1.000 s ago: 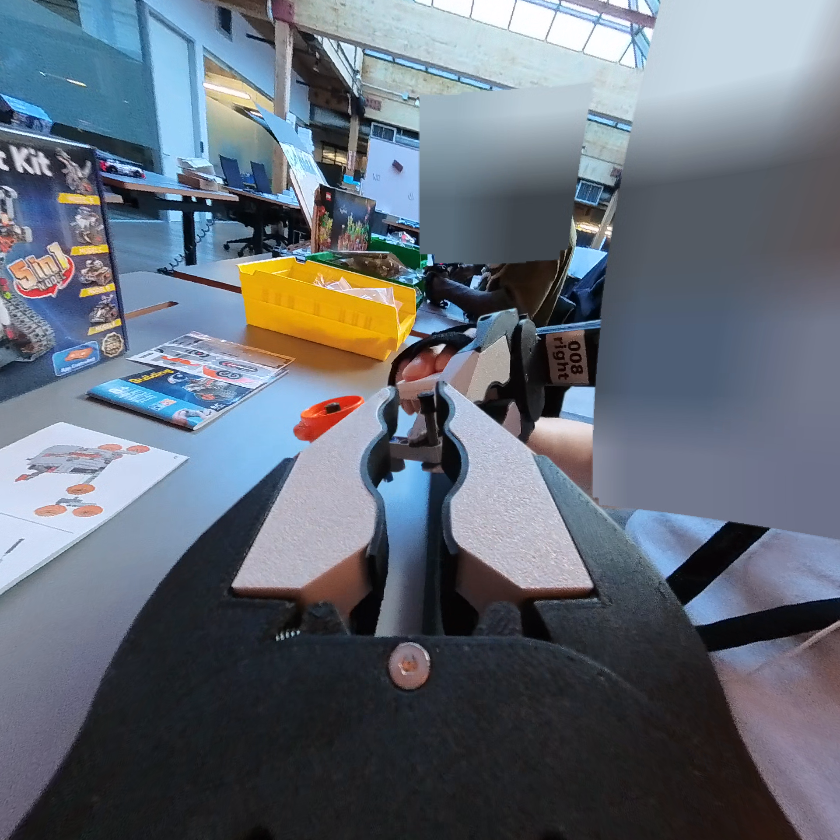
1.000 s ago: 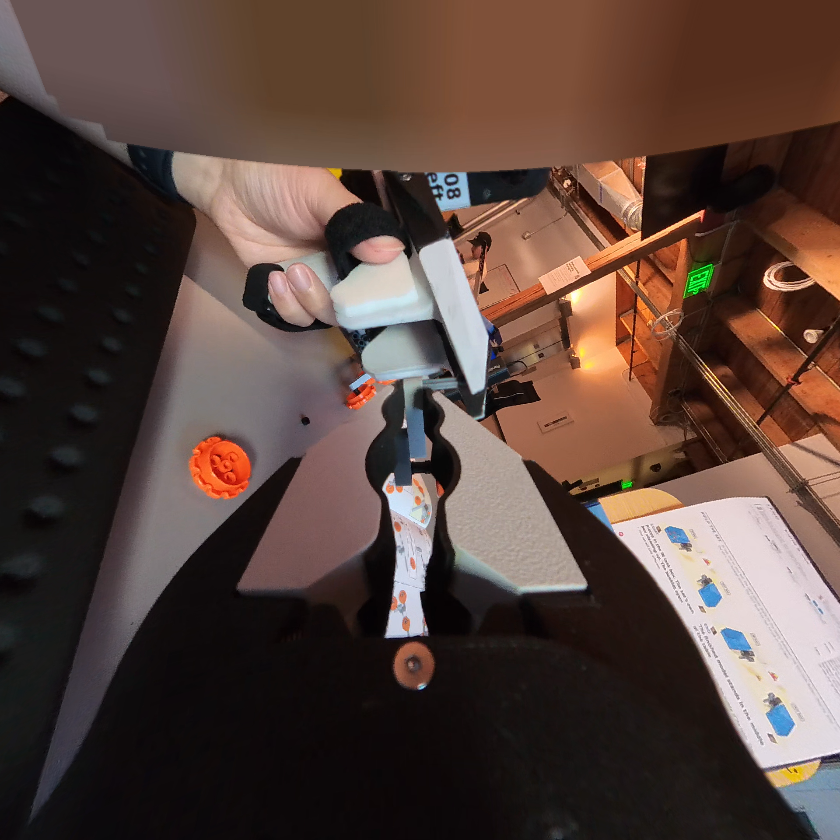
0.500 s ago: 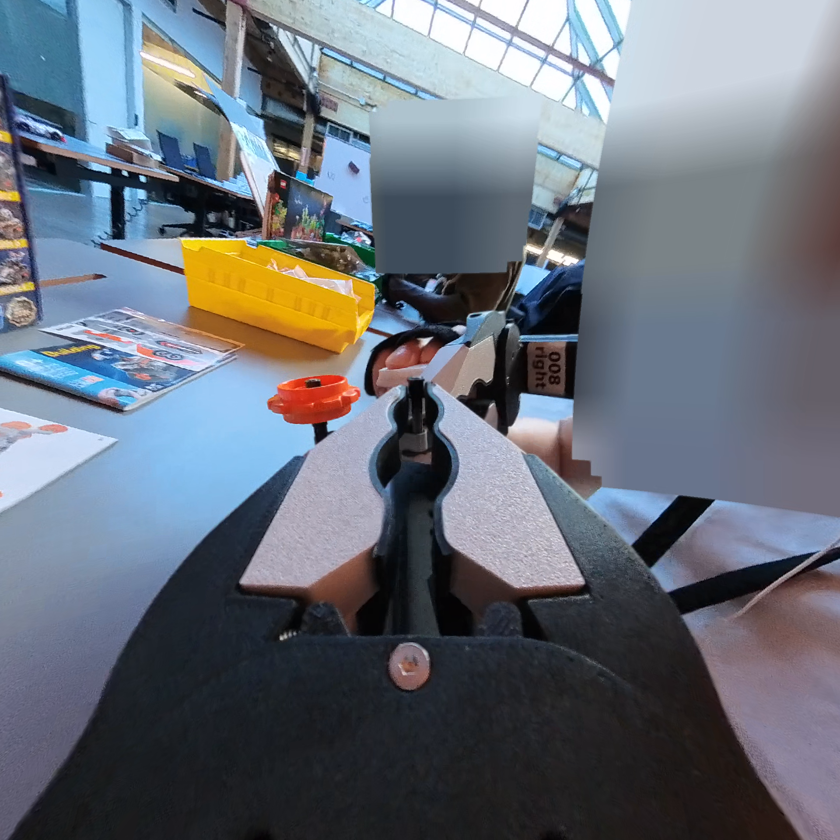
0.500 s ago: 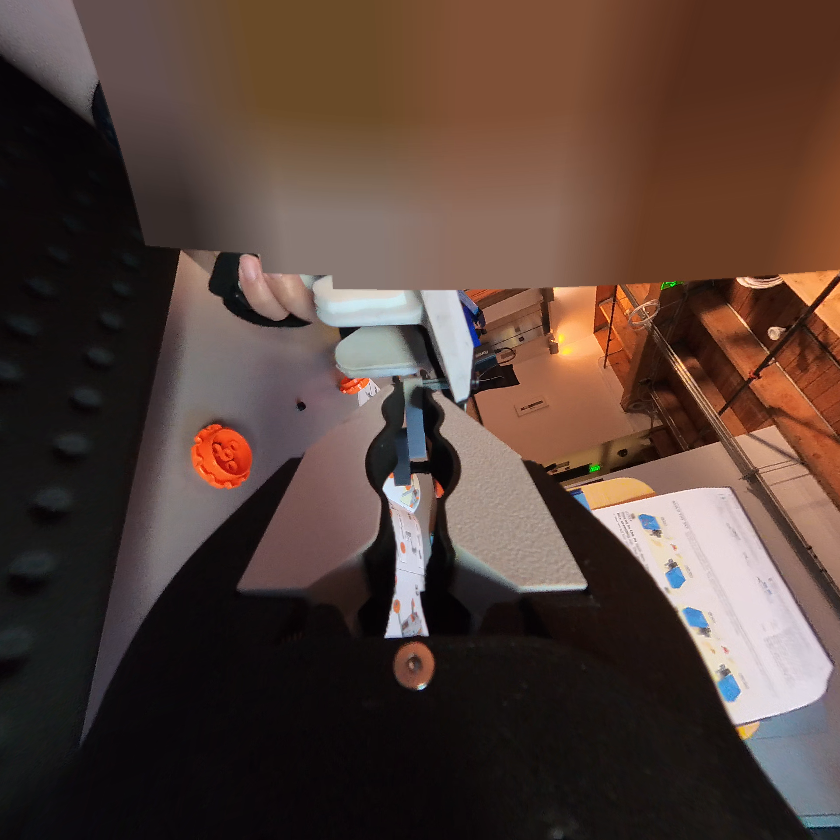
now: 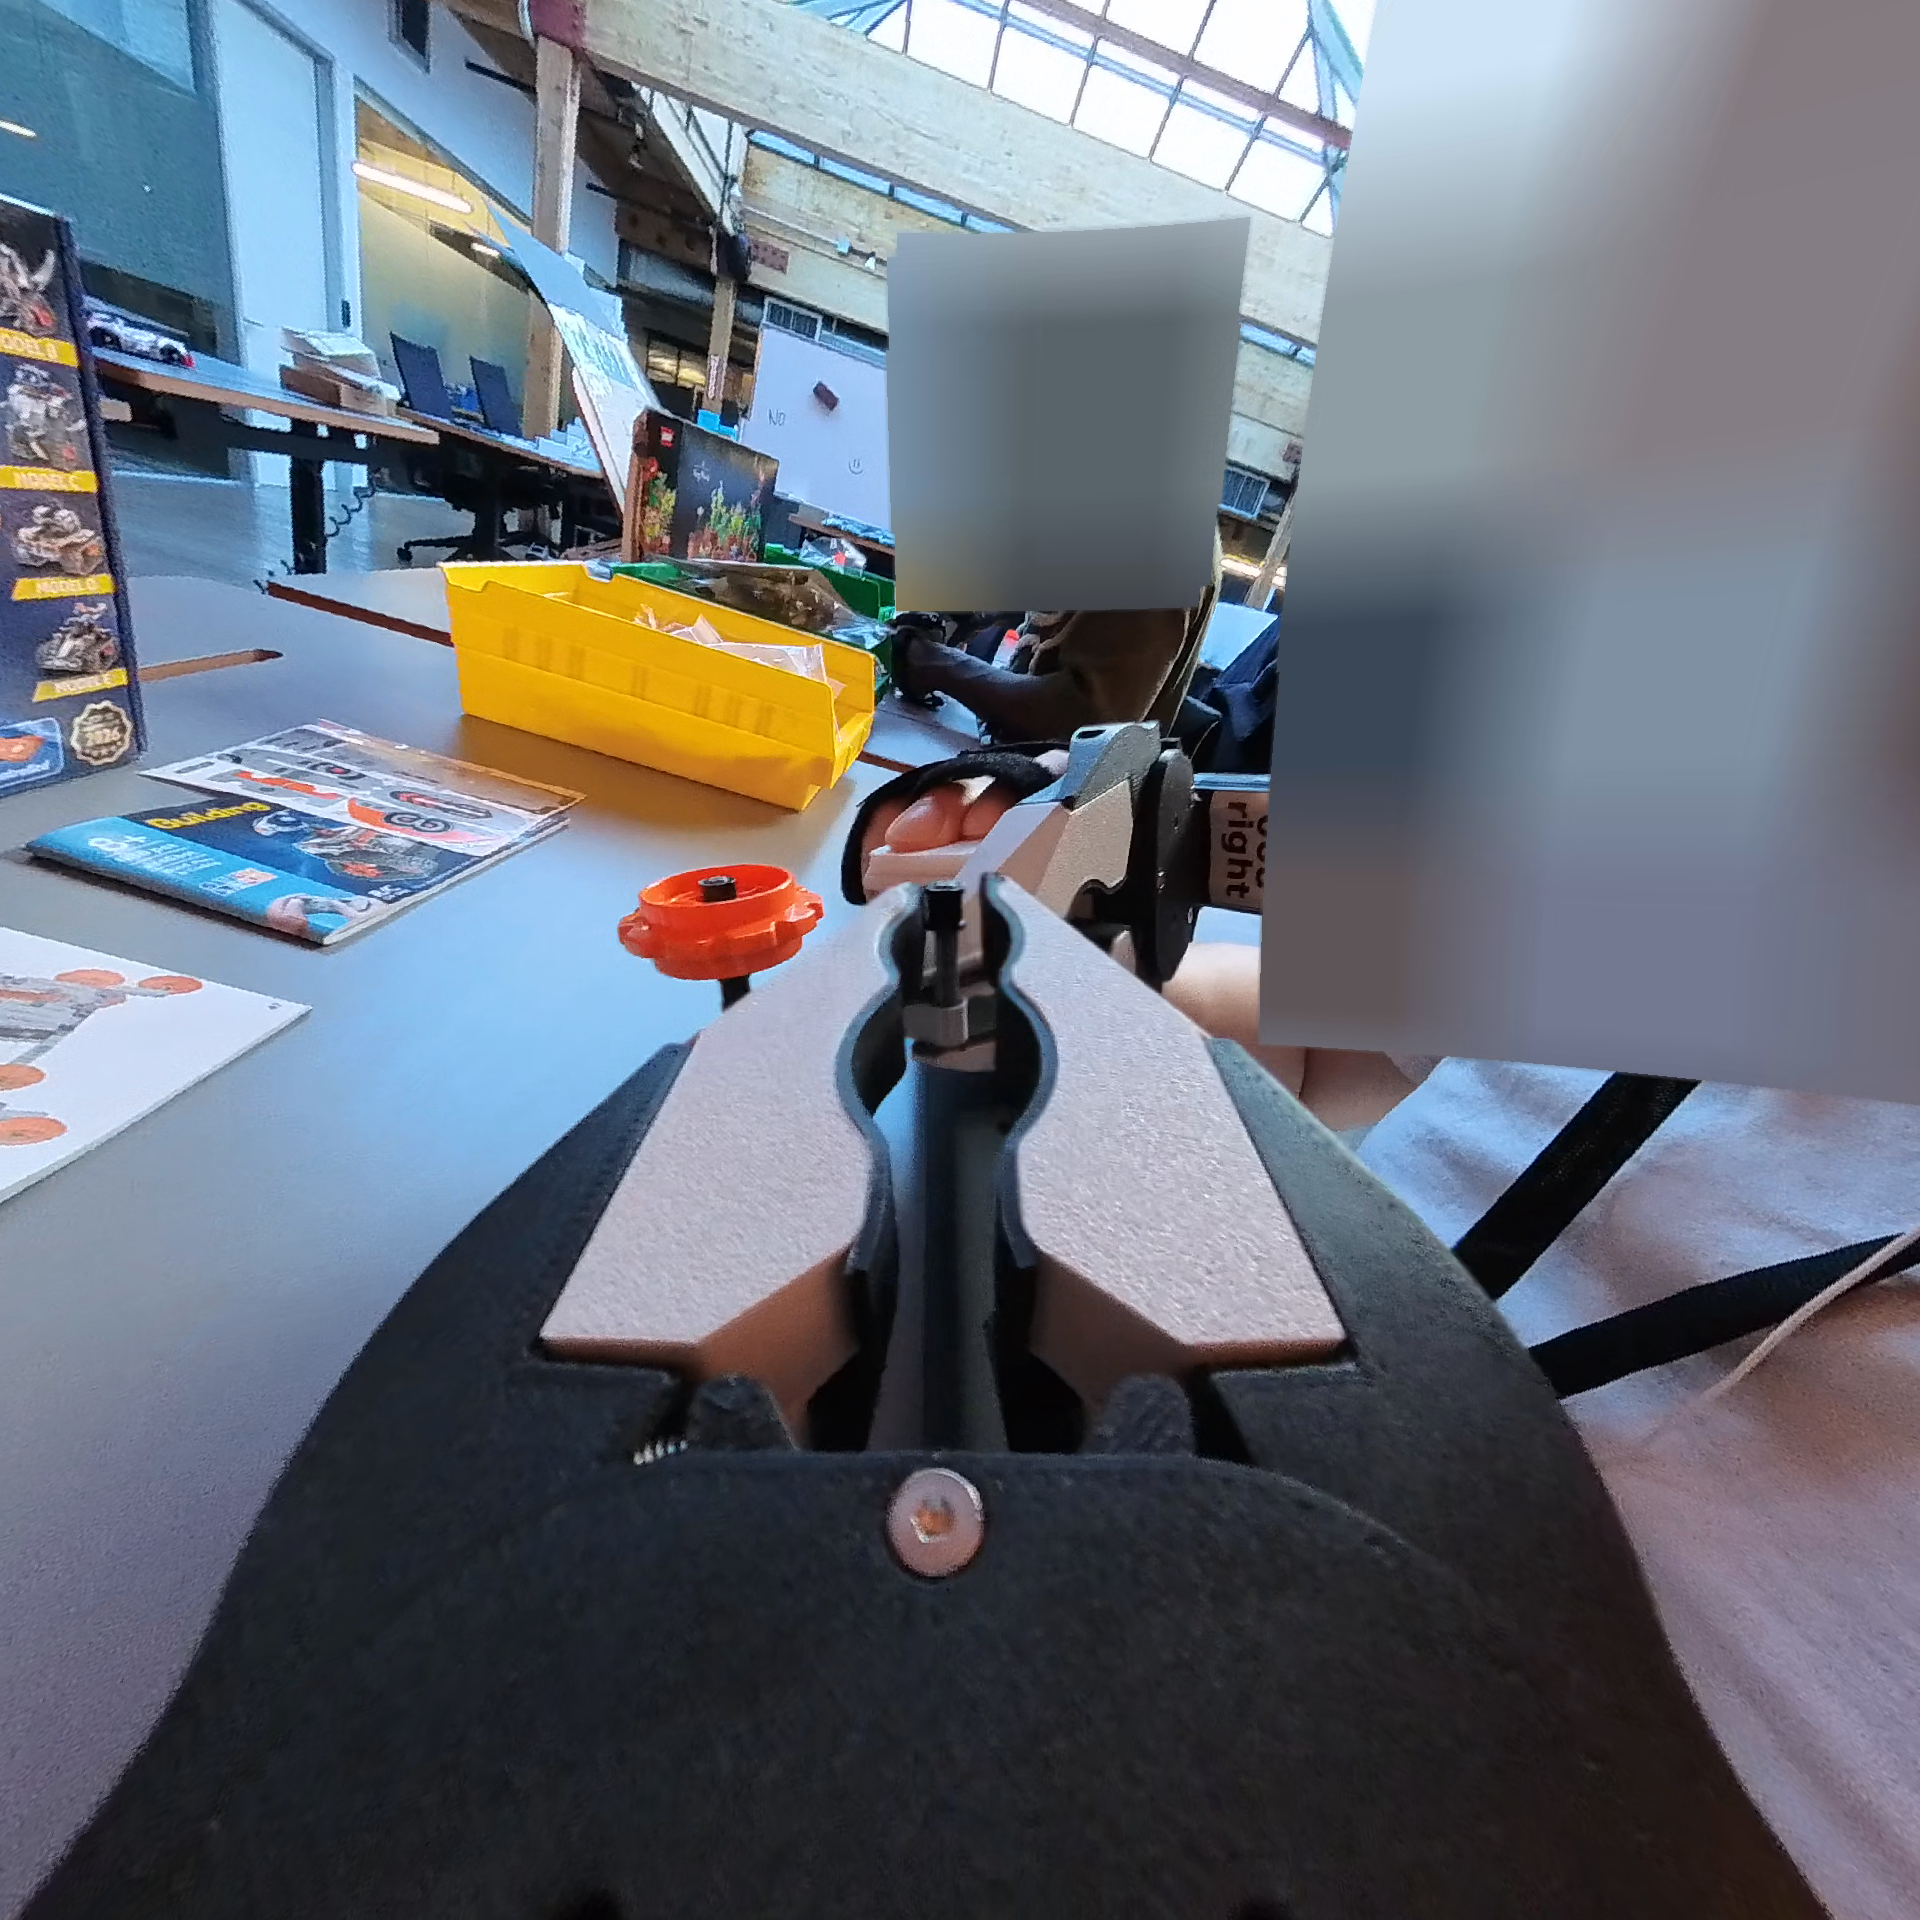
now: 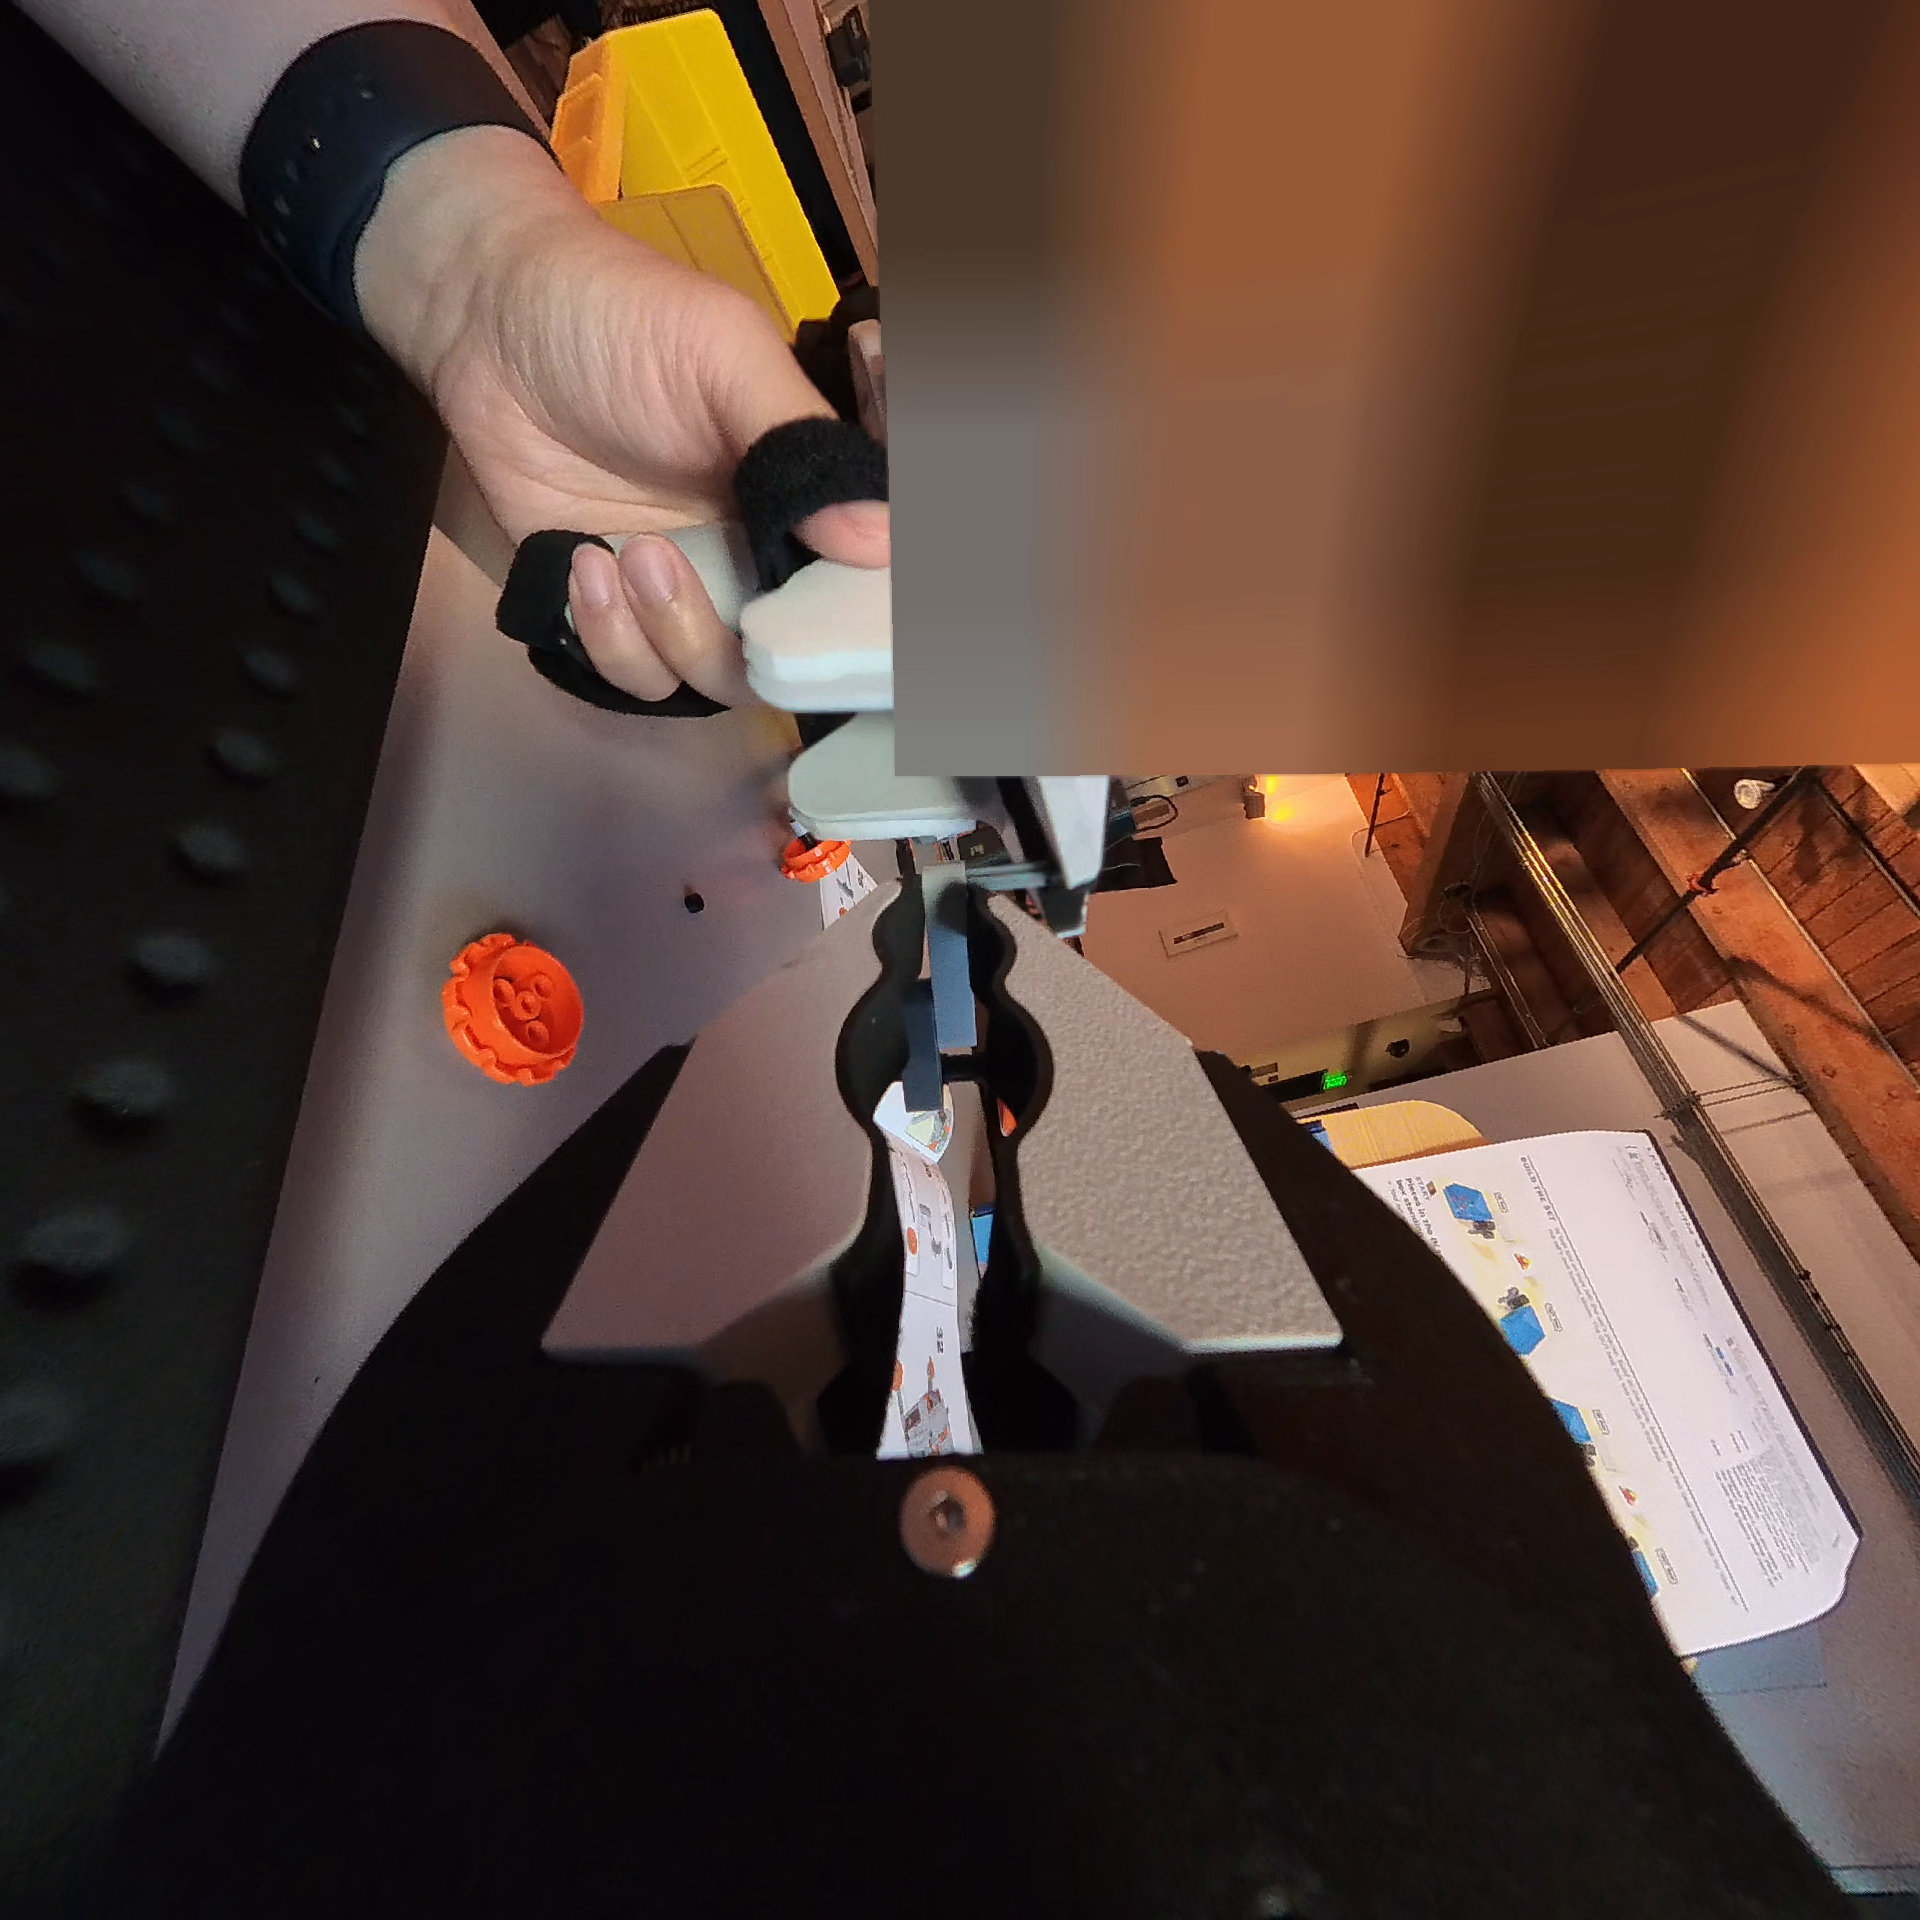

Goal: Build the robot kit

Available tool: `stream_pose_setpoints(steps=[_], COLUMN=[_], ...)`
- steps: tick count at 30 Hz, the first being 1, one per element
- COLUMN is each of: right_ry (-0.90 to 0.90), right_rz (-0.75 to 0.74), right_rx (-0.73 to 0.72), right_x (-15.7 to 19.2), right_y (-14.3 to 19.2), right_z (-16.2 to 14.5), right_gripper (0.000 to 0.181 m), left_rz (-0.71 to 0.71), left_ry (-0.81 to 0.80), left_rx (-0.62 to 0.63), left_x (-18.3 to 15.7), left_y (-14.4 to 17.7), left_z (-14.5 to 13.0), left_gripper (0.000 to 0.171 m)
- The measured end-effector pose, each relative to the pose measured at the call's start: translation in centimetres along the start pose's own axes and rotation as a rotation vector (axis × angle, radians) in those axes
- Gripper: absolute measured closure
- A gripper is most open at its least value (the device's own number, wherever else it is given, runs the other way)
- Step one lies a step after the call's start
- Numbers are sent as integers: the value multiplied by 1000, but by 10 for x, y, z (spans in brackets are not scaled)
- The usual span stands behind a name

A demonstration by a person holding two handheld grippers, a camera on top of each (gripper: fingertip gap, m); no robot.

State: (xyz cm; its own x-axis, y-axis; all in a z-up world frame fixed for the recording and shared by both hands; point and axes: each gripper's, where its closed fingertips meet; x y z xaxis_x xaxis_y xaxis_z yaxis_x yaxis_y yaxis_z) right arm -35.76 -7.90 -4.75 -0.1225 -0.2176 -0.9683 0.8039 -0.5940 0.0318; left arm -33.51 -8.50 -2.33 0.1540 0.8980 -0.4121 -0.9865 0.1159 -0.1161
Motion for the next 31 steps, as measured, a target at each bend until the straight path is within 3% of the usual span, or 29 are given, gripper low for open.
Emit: stream_pose_setpoints(steps=[1, 3, 7, 13, 31], right_ry=[4, 19, 18, 15, -223], right_rz=[0, -2, -11, -5, 72], right_rx=[5, -3, 4, 66, 138], right_x=[1, 2, 1, 10, 33], right_y=[0, 0, -1, -2, -6], right_z=[-1, 1, 2, 1, -14], right_gripper=[175, 175, 175, 175, 175], left_rz=[-5, 11, 42, 43, 58], left_ry=[5, -20, -89, -51, 130], left_rx=[-9, 0, 4, 19, 54], left_x=[-1, 1, 0, 3, 26], left_y=[0, 1, 1, 4, 5], left_z=[1, 0, 0, -10, -31], left_gripper=[159, 168, 168, 168, 167])
Point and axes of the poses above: each gripper's, where its closed fingertips meet, y back along the fingers, z out of its top, x = y × z across the jaws, and after that the axes turned 8 degrees about y, right-handed
